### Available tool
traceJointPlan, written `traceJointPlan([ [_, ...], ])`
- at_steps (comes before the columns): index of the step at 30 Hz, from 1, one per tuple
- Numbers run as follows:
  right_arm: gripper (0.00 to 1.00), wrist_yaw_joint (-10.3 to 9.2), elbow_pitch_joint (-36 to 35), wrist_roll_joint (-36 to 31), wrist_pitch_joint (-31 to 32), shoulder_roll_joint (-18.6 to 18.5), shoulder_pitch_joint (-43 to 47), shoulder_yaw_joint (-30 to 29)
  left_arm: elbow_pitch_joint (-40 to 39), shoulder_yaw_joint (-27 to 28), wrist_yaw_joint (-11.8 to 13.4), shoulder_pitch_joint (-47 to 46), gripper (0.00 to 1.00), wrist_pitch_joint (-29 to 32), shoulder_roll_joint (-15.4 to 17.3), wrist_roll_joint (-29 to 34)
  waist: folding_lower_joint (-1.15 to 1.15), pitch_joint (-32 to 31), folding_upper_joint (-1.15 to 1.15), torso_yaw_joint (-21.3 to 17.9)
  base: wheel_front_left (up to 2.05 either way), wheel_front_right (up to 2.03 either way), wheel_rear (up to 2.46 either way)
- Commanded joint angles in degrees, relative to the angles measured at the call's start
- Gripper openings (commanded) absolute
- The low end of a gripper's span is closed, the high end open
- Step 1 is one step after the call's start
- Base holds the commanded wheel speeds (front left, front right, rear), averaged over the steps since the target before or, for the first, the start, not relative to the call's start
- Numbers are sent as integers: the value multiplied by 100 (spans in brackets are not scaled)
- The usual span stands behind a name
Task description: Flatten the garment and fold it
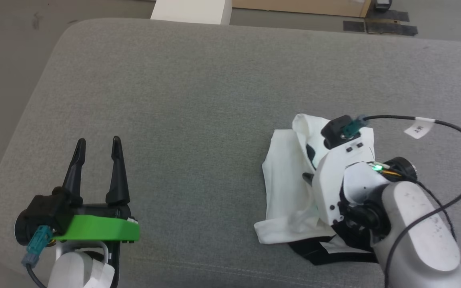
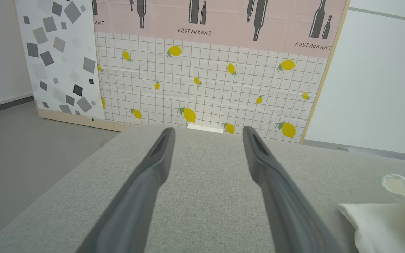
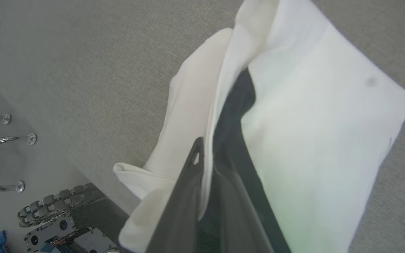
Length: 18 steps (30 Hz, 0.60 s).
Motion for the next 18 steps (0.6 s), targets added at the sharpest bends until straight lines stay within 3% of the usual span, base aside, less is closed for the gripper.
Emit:
traceJointPlan([
  [1,0,-9,178,-71,-102,65,-109,40,9,-12,-39,-48,100,-22,-18,38,0,86,0,107,0,0,0],
  [10,0,-9,1468,-386,-855,334,-217,-134,88,-79,-40,-81,100,-22,-22,5,0,167,0,232,0,0,0],
  [14,0,-9,1823,-199,-1238,353,-280,90,137,-87,-41,-68,100,-22,-23,-4,0,130,0,175,0,0,0],
  [15,34,-9,1853,-29,-1331,354,-297,220,153,-79,-41,-68,100,-22,-23,-10,0,107,0,147,0,0,0],
  [16,100,-9,1862,106,-1406,355,-317,307,161,-79,-41,-66,100,-22,-23,-12,0,87,0,123,0,0,0],
  [18,100,-9,1816,339,-1594,356,-389,502,165,-80,-41,-53,100,-22,-23,-13,0,29,0,55,0,0,0],
])
